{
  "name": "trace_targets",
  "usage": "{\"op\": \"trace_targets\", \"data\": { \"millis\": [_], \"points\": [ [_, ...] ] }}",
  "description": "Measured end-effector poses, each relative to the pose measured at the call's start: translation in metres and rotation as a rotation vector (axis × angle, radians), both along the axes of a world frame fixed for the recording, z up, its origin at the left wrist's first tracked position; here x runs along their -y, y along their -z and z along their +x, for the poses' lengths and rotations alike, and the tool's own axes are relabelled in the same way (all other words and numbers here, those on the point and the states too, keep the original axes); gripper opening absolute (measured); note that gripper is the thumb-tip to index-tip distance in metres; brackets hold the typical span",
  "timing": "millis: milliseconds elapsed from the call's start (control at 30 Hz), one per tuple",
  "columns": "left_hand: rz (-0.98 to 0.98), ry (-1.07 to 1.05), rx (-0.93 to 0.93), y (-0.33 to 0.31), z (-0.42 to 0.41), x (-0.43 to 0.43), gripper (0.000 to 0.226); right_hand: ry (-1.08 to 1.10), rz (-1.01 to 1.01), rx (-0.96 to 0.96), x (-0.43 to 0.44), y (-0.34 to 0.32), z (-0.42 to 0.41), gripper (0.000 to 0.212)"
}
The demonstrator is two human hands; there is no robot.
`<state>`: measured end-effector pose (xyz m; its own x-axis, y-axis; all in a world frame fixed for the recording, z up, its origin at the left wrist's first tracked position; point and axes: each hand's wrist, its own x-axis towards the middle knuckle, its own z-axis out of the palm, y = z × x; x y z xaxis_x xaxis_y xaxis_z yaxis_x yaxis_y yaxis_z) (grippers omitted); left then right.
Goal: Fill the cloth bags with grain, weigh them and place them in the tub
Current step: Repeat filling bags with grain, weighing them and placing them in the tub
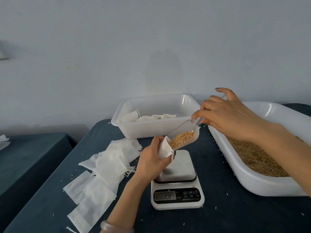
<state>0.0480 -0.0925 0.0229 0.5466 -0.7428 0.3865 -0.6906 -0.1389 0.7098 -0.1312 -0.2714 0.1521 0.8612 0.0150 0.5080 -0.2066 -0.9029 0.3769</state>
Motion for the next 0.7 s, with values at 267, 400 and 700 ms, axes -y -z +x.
{"op": "trace_targets", "data": {
  "millis": [267,400,700],
  "points": [
    [-0.007,0.047,-0.05,-0.0015,-0.0035,-0.0005,0.043,0.019,-0.053,0.01,0.0055,-0.008,-0.001,0.025],
    [0.0,0.044,-0.069,-0.0018,-0.0039,-0.0001,0.044,0.005,-0.073,0.028,0.0065,-0.0083,-0.001,0.025],
    [-0.028,0.054,-0.114,-0.0025,-0.0045,-0.0004,0.035,0.01,-0.057,0.055,0.0099,-0.0058,-0.0018,0.024]
  ]
}}
